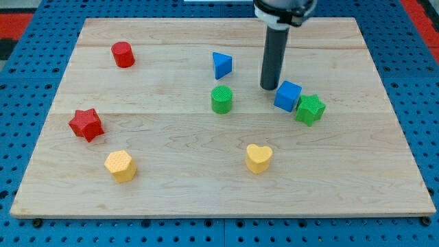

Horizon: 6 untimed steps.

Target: Nudge the green star and blue cube down a bit

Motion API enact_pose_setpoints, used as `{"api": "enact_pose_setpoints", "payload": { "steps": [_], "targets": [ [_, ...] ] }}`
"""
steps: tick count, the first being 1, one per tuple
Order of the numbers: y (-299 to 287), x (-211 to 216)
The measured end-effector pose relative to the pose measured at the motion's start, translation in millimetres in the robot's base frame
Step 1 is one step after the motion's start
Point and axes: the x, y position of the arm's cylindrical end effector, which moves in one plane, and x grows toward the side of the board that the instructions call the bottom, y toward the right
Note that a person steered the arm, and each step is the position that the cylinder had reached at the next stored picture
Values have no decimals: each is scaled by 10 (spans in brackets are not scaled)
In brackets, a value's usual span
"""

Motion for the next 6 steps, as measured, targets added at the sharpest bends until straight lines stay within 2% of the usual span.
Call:
{"api": "enact_pose_setpoints", "payload": {
  "steps": [1, 3, 5, 6],
  "targets": [
    [334, 340],
    [457, -162],
    [953, 532],
    [1115, 536]
  ]
}}
